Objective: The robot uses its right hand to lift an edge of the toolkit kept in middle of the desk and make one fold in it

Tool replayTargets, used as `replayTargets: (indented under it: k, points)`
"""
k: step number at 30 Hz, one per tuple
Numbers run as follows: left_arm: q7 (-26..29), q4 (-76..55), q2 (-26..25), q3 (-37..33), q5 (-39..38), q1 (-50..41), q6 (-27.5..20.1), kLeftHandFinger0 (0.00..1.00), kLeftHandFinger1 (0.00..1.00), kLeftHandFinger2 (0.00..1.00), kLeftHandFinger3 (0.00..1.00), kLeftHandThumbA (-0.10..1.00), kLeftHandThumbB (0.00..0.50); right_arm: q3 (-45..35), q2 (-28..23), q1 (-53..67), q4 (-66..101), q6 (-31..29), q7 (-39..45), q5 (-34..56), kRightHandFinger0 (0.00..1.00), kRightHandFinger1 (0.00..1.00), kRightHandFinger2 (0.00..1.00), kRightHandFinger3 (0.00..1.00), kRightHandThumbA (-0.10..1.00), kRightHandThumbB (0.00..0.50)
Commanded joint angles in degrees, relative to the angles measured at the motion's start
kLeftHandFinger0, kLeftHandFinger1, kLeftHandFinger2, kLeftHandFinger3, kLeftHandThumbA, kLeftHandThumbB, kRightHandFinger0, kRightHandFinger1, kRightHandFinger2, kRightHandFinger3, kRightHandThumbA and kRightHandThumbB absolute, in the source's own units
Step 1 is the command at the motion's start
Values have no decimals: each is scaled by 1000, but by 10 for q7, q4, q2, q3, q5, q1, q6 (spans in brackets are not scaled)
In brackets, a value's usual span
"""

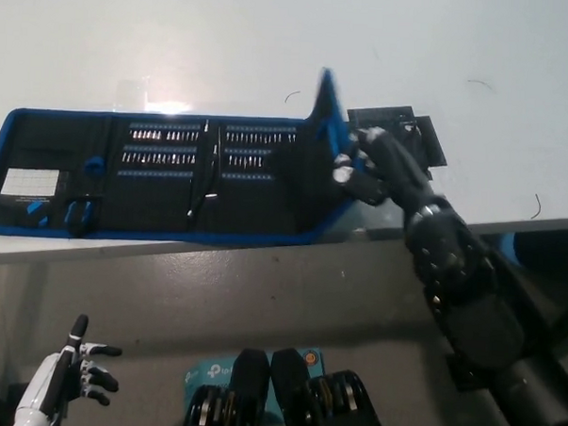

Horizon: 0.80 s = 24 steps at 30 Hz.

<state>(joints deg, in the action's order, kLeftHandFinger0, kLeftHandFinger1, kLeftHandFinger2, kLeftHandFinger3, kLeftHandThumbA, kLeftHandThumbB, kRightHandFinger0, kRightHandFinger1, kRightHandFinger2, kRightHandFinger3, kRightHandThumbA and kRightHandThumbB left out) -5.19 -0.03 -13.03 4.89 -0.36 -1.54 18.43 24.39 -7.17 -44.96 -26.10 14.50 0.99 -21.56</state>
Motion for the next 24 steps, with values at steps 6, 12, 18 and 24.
replayTargets:
  k: [6, 12, 18, 24]
  points:
    - [-8, -6, -12, -6, 1, 11, -5, 390, 390, 298, 500, 1000, 500, 97, 22, -77, -2, 47, 74, -91, 0, 102, 145, 281, -100, 245]
    - [-11, -5, -12, -5, -5, 21, -5, 382, 383, 309, 493, 1000, 500, 146, 30, -65, -3, 71, 102, -133, 0, 93, 176, 396, -100, 262]
    - [-12, 0, -16, -10, -1, 31, -7, 432, 400, 307, 487, 1000, 500, 198, 29, -48, -39, 78, 115, -175, 0, 40, 152, 483, -100, 258]
    - [-13, -6, -19, -15, 0, 37, 2, 407, 387, 292, 470, 1000, 500, 249, 37, -41, -102, 71, 138, -211, 174, 239, 389, 878, 91, 222]
